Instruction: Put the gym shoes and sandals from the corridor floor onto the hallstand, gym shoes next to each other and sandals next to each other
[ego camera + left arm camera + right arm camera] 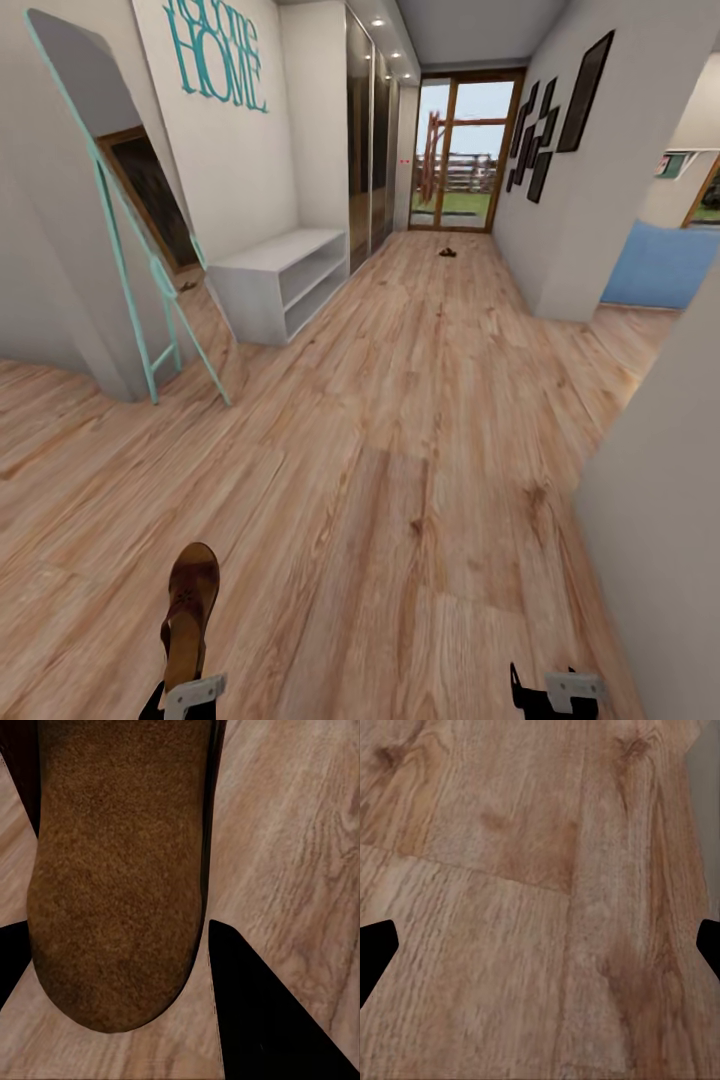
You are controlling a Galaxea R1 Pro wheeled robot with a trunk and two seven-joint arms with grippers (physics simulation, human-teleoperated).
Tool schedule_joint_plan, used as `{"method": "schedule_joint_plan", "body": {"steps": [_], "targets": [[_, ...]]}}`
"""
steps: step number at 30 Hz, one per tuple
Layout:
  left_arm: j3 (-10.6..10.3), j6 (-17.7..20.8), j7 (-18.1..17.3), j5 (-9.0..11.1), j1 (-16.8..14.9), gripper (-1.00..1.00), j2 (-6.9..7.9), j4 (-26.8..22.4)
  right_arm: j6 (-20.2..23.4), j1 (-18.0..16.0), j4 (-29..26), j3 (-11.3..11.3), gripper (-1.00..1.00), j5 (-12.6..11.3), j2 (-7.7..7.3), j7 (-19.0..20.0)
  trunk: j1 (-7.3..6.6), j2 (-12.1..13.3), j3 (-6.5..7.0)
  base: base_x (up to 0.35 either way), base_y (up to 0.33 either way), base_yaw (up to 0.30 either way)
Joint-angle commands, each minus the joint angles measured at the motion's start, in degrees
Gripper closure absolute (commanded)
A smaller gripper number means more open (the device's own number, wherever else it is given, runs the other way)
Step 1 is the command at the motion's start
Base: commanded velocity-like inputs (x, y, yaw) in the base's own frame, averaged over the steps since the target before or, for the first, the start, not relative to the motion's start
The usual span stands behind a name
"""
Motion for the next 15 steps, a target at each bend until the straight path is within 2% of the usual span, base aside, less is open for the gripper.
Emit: {"method": "schedule_joint_plan", "body": {"steps": [1,15], "targets": [[0.04,-0.11,0.07,-0.16,-0.02,1.0,0.0,0.02,-0.11,-0.03,0.04,0.13,-1.0,0.19,0.0,-0.32,0.02,-0.02,-0.05,0.339,0.0,0.0],[0.04,-0.11,-0.02,-0.15,-0.05,1.0,0.0,0.03,-0.11,-0.03,0.04,0.24,-1.0,0.27,0.37,-0.12,0.02,-0.02,-0.05,0.339,0.0,0.0]]}}
